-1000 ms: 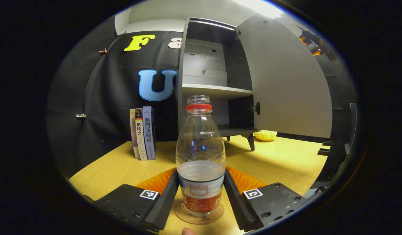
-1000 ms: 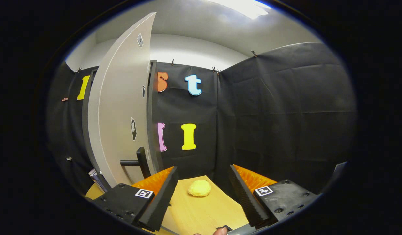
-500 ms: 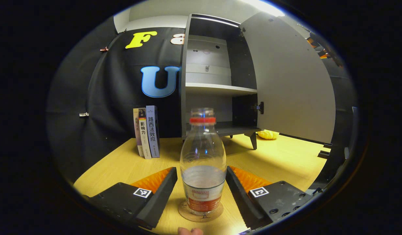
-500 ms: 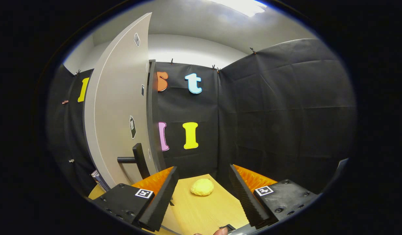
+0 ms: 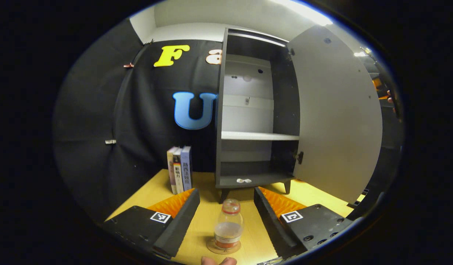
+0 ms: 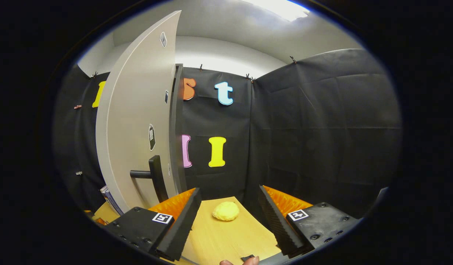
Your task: Open the cabinet door with the right hand, grasp the bottle in the cabinet with the left hand and place it on the coaster, then close the cabinet door with the right hand.
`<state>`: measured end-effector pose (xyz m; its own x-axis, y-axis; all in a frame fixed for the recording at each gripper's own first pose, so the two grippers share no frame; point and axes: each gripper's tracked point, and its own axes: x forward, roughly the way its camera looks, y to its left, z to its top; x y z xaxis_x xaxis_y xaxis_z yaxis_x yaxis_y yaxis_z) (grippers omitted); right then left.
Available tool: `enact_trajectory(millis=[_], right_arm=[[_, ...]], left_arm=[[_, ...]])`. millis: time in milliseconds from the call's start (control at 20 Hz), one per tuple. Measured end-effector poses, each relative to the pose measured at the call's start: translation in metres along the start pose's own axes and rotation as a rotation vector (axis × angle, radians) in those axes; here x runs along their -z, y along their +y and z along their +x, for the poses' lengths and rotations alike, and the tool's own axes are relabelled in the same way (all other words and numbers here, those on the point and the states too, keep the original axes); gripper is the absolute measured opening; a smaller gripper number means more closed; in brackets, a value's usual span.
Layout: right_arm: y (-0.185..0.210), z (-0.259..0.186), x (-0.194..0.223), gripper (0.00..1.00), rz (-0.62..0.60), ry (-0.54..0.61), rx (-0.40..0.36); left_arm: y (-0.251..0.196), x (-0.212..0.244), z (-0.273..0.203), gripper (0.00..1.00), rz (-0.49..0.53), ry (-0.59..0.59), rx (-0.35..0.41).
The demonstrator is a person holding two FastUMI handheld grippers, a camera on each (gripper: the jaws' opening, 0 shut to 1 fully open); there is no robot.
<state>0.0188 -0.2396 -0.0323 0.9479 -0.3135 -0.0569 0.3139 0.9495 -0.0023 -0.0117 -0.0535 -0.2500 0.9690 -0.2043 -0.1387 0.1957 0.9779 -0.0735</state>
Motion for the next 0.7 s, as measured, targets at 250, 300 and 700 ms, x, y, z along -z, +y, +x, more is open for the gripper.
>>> enact_trajectory(millis=[250,300,700], right_arm=[[0.001,0.0,0.003,0.97,0.028,0.006,-0.003],[0.0,0.0,0.003,0.97,0.027,0.008,-0.003],[0.005,-0.005,0.003,0.97,0.043,0.008,0.007]], left_arm=[[0.025,-0.076,-0.014,0.95,-0.153,-0.032,-0.059],[0.033,-0.09,-0.019,0.95,-0.173,-0.031,-0.078],[0.083,-0.16,-0.037,0.94,-0.036,-0.075,-0.197]])
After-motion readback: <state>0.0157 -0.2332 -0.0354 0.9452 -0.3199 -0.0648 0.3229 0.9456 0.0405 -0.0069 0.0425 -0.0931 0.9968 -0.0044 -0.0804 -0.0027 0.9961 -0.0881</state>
